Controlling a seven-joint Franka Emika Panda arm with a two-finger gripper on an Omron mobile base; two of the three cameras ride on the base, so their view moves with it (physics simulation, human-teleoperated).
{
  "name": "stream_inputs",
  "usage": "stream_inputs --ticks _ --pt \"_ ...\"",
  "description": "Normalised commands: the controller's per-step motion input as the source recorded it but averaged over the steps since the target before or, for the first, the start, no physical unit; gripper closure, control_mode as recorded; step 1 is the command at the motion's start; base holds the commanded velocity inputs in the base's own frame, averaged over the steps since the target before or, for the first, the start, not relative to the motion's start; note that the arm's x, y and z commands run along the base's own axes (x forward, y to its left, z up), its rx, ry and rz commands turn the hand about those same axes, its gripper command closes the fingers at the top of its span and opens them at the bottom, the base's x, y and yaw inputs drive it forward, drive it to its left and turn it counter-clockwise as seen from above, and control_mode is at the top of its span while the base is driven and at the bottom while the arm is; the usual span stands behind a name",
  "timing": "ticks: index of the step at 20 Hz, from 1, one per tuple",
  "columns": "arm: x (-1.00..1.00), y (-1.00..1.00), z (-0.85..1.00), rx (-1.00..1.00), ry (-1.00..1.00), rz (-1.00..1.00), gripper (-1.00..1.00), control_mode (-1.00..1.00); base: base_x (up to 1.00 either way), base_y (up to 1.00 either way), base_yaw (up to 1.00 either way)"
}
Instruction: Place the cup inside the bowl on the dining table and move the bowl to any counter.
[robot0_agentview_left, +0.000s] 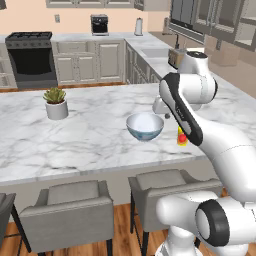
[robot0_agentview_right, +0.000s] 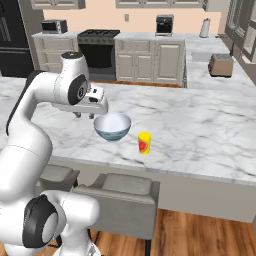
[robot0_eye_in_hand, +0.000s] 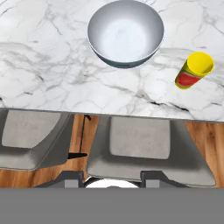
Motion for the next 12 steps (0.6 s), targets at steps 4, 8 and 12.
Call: stream_inputs --ticks 4,8,12 --pt "0.00 -0.02 -0.01 0.00 0.00 -0.02 -1.00 -1.00 0.00 0.00 0.00" --pt "0.00 -0.27 0.00 0.00 0.00 0.00 -1.00 -1.00 0.00 0.00 0.00" --pt "0.00 -0.36 0.00 0.00 0.00 0.00 -1.00 -1.00 0.00 0.00 0.00"
